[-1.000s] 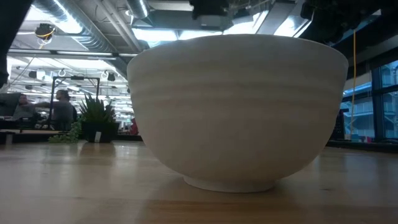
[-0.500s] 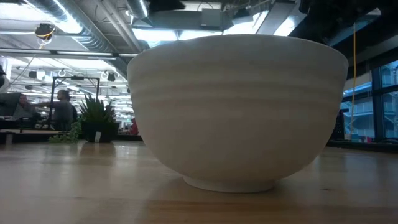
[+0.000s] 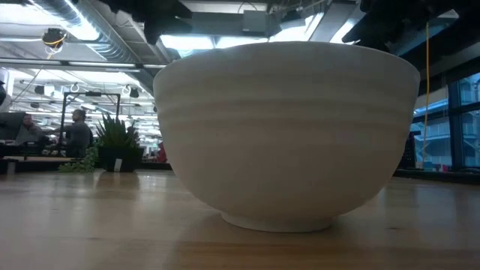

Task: Nest bowls inside each other
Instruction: Stack the white bowl on top of the light green bowl

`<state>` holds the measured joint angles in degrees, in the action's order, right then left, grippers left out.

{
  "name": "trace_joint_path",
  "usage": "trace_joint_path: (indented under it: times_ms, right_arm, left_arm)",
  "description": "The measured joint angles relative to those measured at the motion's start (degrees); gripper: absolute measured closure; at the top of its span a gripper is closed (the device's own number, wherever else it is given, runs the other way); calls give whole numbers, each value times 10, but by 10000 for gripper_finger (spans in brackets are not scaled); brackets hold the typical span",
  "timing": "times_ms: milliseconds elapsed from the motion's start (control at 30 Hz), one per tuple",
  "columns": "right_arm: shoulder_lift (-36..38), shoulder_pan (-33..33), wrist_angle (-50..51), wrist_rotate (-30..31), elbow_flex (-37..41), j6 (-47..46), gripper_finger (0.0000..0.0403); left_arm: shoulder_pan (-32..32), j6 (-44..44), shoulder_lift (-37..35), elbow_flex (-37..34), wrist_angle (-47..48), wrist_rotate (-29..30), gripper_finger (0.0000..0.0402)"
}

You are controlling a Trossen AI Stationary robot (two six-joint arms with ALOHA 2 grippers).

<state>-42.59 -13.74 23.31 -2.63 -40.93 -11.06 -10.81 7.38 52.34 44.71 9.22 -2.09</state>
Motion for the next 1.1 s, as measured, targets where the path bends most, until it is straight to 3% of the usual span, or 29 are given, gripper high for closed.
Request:
trace_joint_path:
  times_ms: [167, 300, 633, 833, 1100]
  right_arm:
    - [0, 8, -8, -64, 0, -53, 157]
    - [0, 58, -9, -84, 0, -51, 157]
    - [-57, 211, -18, -4, 0, -87, 157]
    - [-135, 271, -76, 16, -4, -130, 157]
    - [-262, 336, -81, 90, -83, -178, 157]
  left_arm:
    - [37, 0, 0, -17, 1, 3, 225]
    - [59, 0, 0, -17, 0, 29, 225]
    - [92, 16, 0, -17, 0, 33, 225]
    - [106, 17, 0, -17, 2, 33, 225]
    - [121, 16, 0, -17, 33, 16, 225]
